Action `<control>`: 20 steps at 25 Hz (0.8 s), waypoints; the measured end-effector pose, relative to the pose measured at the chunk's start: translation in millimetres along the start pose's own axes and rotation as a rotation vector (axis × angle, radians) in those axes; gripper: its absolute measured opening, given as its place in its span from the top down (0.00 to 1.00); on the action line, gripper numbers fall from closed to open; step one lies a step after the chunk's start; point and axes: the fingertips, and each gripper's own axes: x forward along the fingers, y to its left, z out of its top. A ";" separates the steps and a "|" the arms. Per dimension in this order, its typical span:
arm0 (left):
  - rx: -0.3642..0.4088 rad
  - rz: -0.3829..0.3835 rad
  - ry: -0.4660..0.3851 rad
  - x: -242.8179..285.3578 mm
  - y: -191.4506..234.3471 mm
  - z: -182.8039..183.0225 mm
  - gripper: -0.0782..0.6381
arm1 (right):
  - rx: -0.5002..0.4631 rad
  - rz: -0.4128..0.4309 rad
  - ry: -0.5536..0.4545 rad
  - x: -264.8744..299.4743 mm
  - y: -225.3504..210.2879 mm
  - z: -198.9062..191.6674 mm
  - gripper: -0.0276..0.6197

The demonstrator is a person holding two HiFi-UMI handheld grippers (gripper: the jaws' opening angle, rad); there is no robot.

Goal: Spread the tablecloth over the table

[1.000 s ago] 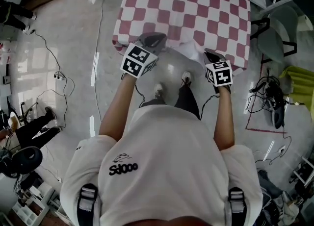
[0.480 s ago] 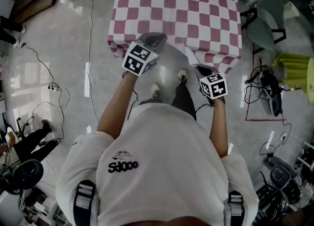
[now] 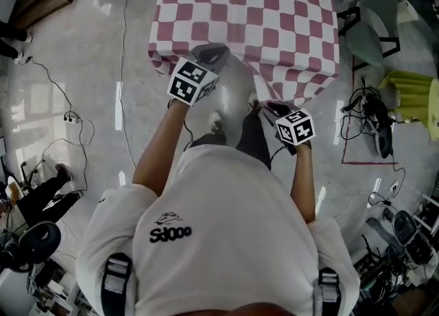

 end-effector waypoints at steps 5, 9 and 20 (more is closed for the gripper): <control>-0.003 0.010 0.016 1.0 2.4 -6.2 0.85 | -0.015 0.033 -0.022 4.1 2.5 9.9 0.68; -0.004 0.017 0.021 -1.9 3.5 -11.8 0.85 | -0.032 -0.005 -0.049 3.3 -5.1 22.5 0.68; 0.040 0.043 -0.010 -8.2 12.3 16.6 0.85 | -0.092 -0.229 -0.280 -46.8 -48.3 115.1 0.70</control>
